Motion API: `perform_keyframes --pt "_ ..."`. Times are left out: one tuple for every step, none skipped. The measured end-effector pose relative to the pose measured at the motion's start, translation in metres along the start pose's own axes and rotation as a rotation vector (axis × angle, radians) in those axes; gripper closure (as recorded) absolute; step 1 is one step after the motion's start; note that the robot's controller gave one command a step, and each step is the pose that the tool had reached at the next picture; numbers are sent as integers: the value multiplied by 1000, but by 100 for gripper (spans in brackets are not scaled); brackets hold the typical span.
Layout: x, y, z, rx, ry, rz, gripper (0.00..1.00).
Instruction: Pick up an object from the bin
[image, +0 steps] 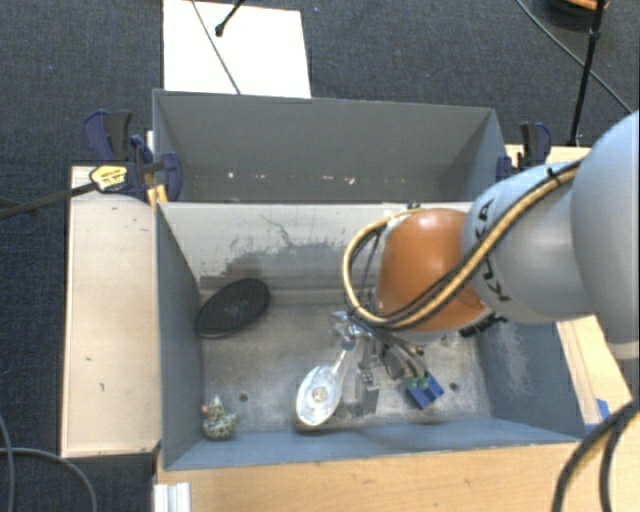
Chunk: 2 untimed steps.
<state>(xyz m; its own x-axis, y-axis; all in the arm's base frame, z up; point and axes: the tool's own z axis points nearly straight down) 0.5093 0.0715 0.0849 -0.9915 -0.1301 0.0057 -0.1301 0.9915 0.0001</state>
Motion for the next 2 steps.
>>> perform_keyframes --pt "-4 50 15 0 -10 -635 0" --pt "-4 49 15 0 -9 -626 100"
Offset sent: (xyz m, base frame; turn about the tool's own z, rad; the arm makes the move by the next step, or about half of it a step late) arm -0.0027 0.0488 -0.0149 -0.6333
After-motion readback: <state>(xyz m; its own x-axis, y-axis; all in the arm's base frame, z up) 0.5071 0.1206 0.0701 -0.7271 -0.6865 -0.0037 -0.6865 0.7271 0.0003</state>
